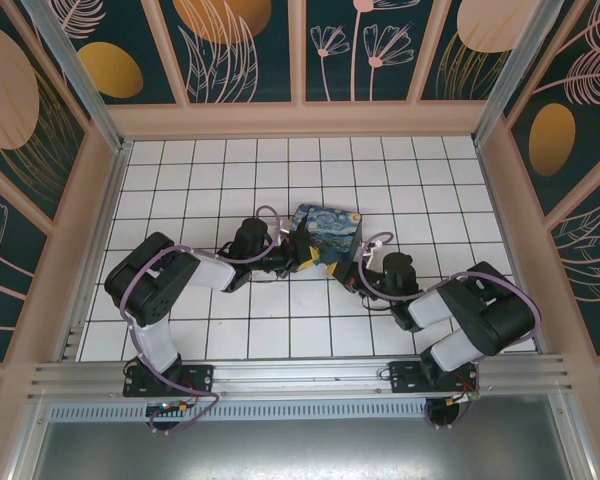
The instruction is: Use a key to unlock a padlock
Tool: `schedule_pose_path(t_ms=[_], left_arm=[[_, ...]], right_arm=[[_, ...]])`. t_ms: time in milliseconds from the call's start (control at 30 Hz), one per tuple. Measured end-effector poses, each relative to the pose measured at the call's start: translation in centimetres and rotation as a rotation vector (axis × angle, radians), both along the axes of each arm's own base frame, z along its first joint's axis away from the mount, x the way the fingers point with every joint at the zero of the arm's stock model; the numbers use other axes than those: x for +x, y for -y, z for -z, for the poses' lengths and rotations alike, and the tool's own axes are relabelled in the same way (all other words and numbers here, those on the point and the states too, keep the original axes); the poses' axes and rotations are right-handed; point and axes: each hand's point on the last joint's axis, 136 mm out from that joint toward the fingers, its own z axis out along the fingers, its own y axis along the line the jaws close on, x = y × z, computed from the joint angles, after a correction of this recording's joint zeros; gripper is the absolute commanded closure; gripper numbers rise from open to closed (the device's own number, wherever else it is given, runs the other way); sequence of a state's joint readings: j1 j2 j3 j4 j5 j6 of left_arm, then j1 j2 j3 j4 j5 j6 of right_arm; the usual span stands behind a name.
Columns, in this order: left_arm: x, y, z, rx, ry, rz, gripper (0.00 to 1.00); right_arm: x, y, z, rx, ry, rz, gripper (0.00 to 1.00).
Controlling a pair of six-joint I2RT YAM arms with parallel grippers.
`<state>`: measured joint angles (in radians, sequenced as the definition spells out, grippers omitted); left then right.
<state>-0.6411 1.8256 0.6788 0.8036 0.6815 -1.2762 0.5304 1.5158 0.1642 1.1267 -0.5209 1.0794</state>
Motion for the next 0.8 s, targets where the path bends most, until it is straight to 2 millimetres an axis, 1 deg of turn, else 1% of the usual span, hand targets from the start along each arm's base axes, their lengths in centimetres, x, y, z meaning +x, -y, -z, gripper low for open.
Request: schedule_pose_path(t_ms=[267,533,800], left_arm=[[-0.15,-0.05,0.11,0.0,-0.002,0.002,1.0],[-0.14,-0.06,0.1,0.0,-0.001,0.002,1.0],[-0.13,-0.06,0.1,0.0,-0.001,0.002,1.0]], right_arm=[[0.7,-0.13,-0.31,0.006,0.008,0.007,1.0],[0.81,-0.21,-0.3,0.011,0.01,0.008,1.0],[-0.02,0.27,0.49,0.005,-0.012,0.01,1.0]])
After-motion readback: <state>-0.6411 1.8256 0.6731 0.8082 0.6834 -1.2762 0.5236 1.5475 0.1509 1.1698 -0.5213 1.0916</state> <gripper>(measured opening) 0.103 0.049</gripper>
